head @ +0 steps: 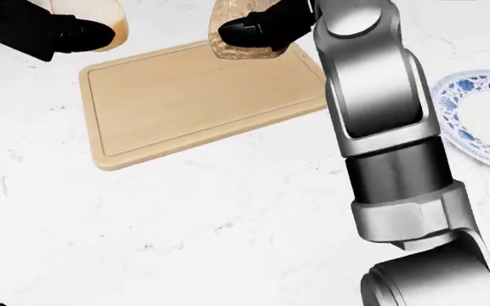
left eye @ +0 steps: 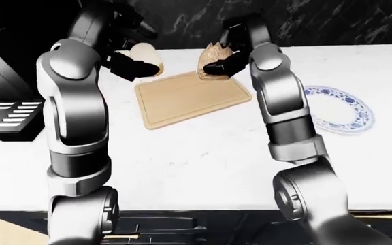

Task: Place all breads on the cutting board.

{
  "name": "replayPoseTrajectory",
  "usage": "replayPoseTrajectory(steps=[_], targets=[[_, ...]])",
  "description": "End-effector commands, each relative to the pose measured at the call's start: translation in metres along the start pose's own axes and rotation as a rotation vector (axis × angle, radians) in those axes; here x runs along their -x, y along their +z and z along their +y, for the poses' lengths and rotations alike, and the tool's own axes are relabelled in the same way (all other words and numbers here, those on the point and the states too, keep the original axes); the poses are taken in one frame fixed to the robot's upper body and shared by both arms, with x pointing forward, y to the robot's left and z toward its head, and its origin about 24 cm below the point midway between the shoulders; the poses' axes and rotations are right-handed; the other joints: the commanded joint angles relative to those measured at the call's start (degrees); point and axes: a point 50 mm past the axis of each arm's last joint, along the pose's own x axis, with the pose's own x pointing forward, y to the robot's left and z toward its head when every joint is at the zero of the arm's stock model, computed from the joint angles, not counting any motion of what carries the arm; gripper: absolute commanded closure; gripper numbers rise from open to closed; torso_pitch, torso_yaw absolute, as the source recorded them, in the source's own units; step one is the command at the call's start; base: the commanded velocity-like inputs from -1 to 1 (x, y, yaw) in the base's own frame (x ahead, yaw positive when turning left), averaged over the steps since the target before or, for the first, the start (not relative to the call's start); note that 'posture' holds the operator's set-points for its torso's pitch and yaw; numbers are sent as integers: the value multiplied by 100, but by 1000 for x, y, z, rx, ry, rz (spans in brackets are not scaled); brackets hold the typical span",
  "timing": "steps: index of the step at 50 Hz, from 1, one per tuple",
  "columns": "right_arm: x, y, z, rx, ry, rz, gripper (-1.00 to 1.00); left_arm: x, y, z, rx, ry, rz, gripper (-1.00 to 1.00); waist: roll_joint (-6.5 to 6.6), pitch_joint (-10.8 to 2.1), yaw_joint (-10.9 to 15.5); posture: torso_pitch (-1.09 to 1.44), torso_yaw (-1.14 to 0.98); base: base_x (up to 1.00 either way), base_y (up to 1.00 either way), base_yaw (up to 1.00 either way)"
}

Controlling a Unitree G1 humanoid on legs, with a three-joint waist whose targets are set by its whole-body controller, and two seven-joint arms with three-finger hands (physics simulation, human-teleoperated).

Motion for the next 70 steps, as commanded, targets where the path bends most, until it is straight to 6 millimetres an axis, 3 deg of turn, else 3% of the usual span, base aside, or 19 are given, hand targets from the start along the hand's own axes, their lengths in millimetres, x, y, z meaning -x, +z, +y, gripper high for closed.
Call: replayPoseTrajectory(steps=[1,4,7,12,17,24,50,70], targets=[[-3,26,-9,-13,-52,-127,100,3,14,10,-12,48,-59,25,43,-191,-49,0,0,0,0,0],[-12,22,-7,-6,-60,-113,100,3,15,10,-13,47,-62,25,39,-322,-36,0,0,0,0,0],[-18,19,-8,7,-74,-102,100,4,17,11,-13,48,-67,25,-44,-308,38,0,0,0,0,0],[-24,11,-10,20,-95,-83,100,5,20,13,-14,50,-71,25,-376,-236,176,0,0,0,0,0],[-27,2,-11,28,-107,-66,100,6,21,13,-15,50,-74,25,-315,-290,227,0,0,0,0,0],[-28,-1,-6,19,-90,-74,100,6,23,14,-18,52,-76,25,-276,-269,216,0,0,0,0,0],[-29,-28,28,-5,-6,-68,100,5,18,8,-23,39,-75,27,-269,-294,182,0,0,0,0,0],[-20,-52,40,-189,-205,-92,100,1,7,1,-25,28,-63,26,-244,-379,174,0,0,0,0,0]])
